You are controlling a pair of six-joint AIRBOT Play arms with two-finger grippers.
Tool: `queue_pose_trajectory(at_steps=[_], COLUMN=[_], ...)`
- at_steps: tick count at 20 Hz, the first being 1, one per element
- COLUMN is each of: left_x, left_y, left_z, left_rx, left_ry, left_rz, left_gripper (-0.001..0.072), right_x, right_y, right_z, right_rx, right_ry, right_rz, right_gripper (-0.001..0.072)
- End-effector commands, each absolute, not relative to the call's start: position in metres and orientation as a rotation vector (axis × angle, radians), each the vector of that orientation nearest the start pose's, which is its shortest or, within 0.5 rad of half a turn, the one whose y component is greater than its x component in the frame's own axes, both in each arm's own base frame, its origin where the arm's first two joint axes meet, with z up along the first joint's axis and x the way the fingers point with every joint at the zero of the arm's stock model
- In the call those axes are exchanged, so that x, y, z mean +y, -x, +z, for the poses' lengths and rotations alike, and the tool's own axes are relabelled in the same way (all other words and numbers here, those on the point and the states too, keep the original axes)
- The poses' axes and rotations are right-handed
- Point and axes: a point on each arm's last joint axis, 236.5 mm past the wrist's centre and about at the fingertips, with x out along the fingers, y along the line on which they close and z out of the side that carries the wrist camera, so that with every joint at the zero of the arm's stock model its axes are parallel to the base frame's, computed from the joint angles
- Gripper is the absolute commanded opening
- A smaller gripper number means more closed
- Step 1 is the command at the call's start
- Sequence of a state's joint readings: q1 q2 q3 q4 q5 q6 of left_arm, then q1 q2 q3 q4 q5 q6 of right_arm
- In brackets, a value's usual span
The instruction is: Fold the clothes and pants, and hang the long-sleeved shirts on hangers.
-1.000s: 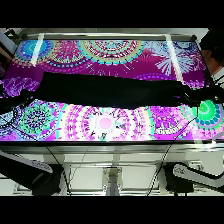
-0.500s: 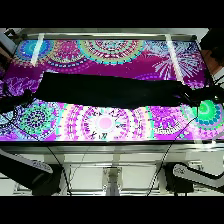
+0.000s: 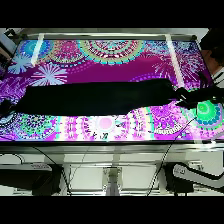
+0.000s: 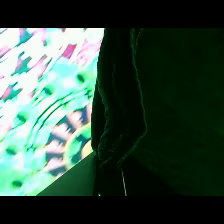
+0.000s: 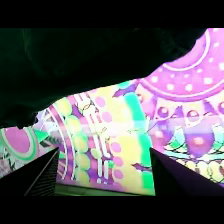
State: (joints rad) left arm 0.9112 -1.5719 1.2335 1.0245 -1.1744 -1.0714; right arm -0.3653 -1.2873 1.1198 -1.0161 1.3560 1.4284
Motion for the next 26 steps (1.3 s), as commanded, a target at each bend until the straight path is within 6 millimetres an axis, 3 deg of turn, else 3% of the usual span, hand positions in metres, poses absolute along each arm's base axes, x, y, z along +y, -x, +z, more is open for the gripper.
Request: queue_pose_trajectory(at_steps=[1, 4, 6, 7, 9, 13, 19, 22, 24, 26], left_x=[0.256, 0.247, 0.243, 0.243, 0.244, 0.225, 0.143, 0.073, 0.004, -0.064], left_y=[-0.267, -0.240, -0.242, -0.247, -0.259, -0.277, -0.323, -0.361, -0.381, -0.387], left_z=[-0.058, -0.072, -0.070, -0.064, -0.050, -0.024, 0.026, 0.056, 0.076, 0.083], left_rx=[1.237, 1.312, 1.296, 1.267, 1.203, 1.175, 1.216, 1.194, 1.172, 1.186], left_ry=[0.700, 0.691, 0.704, 0.708, 0.698, 0.606, 0.324, 0.248, 0.187, 0.144], left_rz=[0.282, 0.301, 0.295, 0.295, 0.297, 0.252, 0.057, -0.066, -0.183, -0.286], left_gripper=[0.0033, 0.0033, 0.0033, 0.0033, 0.0033, 0.0033, 0.0033, 0.0033, 0.0033, 0.0033], right_x=[0.048, 0.142, 0.199, 0.216, 0.227, 0.214, 0.157, 0.135, 0.119, 0.105], right_y=[-0.344, -0.358, -0.362, -0.363, -0.366, -0.367, -0.362, -0.363, -0.366, -0.369], right_z=[0.018, 0.019, 0.024, 0.027, 0.034, 0.046, 0.032, 0.030, 0.027, 0.026], right_rx=[1.406, 1.320, 1.244, 1.223, 1.193, 1.214, 1.320, 1.340, 1.345, 1.342], right_ry=[-0.546, -0.350, -0.243, -0.202, -0.164, -0.163, -0.136, -0.143, -0.137, -0.129], right_rz=[0.276, 0.450, 0.552, 0.581, 0.600, 0.594, 0.489, 0.452, 0.415, 0.389], right_gripper=[0.0564, 0.0548, 0.0547, 0.0546, 0.0546, 0.0547, 0.0548, 0.0548, 0.0548, 0.0548])
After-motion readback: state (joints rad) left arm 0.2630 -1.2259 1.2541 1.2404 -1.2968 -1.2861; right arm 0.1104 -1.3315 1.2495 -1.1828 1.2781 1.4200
